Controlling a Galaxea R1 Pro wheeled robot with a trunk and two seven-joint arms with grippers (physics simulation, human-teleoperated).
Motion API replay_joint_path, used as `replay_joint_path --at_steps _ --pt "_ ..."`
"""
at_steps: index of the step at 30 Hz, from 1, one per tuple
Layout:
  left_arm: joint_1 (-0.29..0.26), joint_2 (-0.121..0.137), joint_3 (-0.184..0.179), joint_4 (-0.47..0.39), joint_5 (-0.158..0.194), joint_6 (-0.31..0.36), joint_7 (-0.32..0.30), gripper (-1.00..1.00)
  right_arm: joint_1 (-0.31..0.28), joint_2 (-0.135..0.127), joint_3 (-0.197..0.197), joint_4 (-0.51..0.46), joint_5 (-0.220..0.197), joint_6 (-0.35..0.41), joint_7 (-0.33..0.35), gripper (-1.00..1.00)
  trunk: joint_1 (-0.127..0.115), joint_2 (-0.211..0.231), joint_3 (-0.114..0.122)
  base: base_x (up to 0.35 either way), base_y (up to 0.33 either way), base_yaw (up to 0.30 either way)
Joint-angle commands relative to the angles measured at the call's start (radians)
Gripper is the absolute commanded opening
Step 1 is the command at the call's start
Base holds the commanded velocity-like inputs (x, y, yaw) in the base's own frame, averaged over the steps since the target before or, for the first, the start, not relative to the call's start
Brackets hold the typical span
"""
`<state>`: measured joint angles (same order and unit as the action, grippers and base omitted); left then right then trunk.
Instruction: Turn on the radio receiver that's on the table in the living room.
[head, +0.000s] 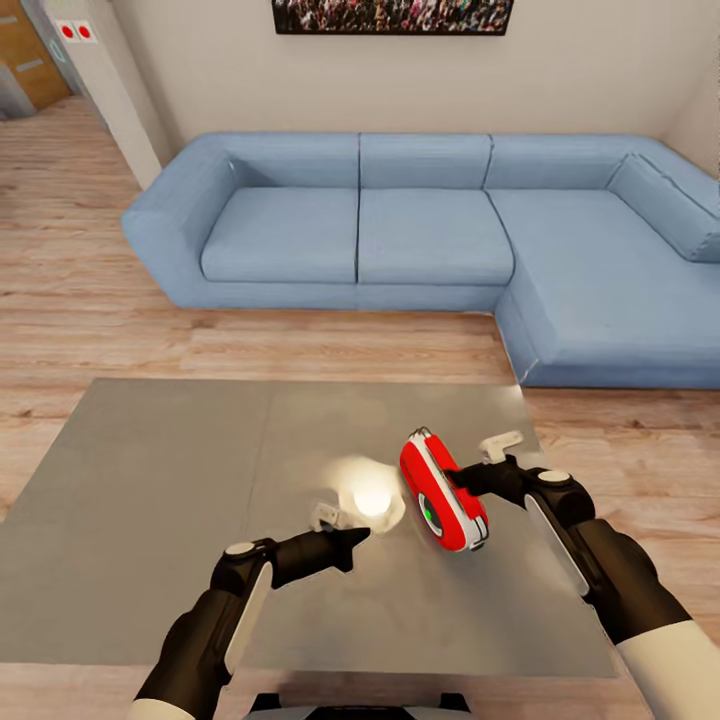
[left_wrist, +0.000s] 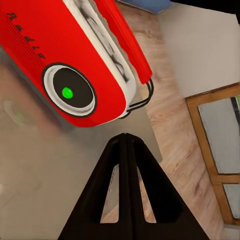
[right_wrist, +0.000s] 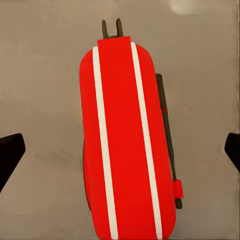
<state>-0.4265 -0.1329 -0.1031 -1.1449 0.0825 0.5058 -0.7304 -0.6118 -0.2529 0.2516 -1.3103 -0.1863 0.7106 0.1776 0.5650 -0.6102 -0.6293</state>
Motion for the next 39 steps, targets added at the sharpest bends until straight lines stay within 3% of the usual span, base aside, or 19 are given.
replay_joint_path --at_steps 1,8,13,18,20,23,26,30,31,32,35,39 --pt "0.000 0.004 0.000 -0.009 0.001 0.008 0.000 -1.00 0.001 -0.004 0.000 -0.004 0.000 0.001 0.000 1.00 0.000 0.000 0.002 0.000 0.000 0.000" --pt "0.000 0.019 0.000 -0.060 0.002 0.087 -0.001 -1.00 0.042 -0.017 -0.005 -0.068 0.002 0.011 -0.001 1.00 0.000 0.000 0.013 0.000 0.000 0.000" --pt "0.000 0.050 -0.002 -0.073 0.002 0.103 -0.001 -1.00 0.075 -0.036 -0.006 -0.101 0.002 0.024 -0.001 1.00 0.000 0.000 0.021 0.000 0.000 0.000" --pt "0.001 0.117 -0.005 -0.081 0.021 0.145 -0.016 -1.00 0.110 -0.056 -0.012 -0.106 0.002 0.026 -0.001 1.00 0.000 0.000 0.029 0.000 0.000 0.000" --pt "0.002 0.130 -0.005 -0.092 0.033 0.152 -0.031 -1.00 0.132 -0.069 -0.025 -0.106 0.002 0.026 -0.001 1.00 0.000 0.000 0.032 0.000 0.000 0.000" --pt "0.007 0.144 -0.005 -0.119 0.041 0.167 -0.045 -1.00 0.176 -0.086 -0.060 -0.107 0.002 0.024 -0.001 1.00 0.000 0.000 0.037 0.000 0.000 0.000" --pt "0.044 0.163 -0.004 -0.134 0.037 0.187 -0.050 -1.00 0.252 -0.095 -0.130 -0.106 0.003 0.018 -0.003 1.00 0.000 0.000 0.042 0.000 0.000 0.000" --pt "0.112 0.227 -0.004 -0.136 0.044 0.191 -0.052 -1.00 0.361 -0.097 -0.229 -0.106 0.008 0.013 -0.009 1.00 0.000 0.000 0.048 0.000 0.000 0.000" --pt "0.120 0.232 -0.004 -0.137 0.044 0.192 -0.052 -1.00 0.372 -0.097 -0.237 -0.106 0.009 0.012 -0.009 1.00 0.000 0.000 0.050 0.000 0.000 0.000" --pt "0.146 0.247 -0.004 -0.138 0.041 0.191 -0.051 -1.00 0.403 -0.097 -0.259 -0.106 0.025 0.008 -0.011 1.00 0.000 0.000 0.051 0.000 0.000 0.000" --pt "0.181 0.260 -0.004 -0.139 0.037 0.187 -0.049 -1.00 0.451 -0.096 -0.285 -0.105 0.064 -0.009 -0.013 1.00 0.000 0.000 0.056 0.000 0.000 0.000" --pt "0.201 0.287 -0.004 -0.129 0.032 0.178 -0.044 -1.00 0.526 -0.093 -0.329 -0.081 0.105 -0.075 -0.016 1.00 0.000 0.000 0.062 0.000 0.000 0.000"
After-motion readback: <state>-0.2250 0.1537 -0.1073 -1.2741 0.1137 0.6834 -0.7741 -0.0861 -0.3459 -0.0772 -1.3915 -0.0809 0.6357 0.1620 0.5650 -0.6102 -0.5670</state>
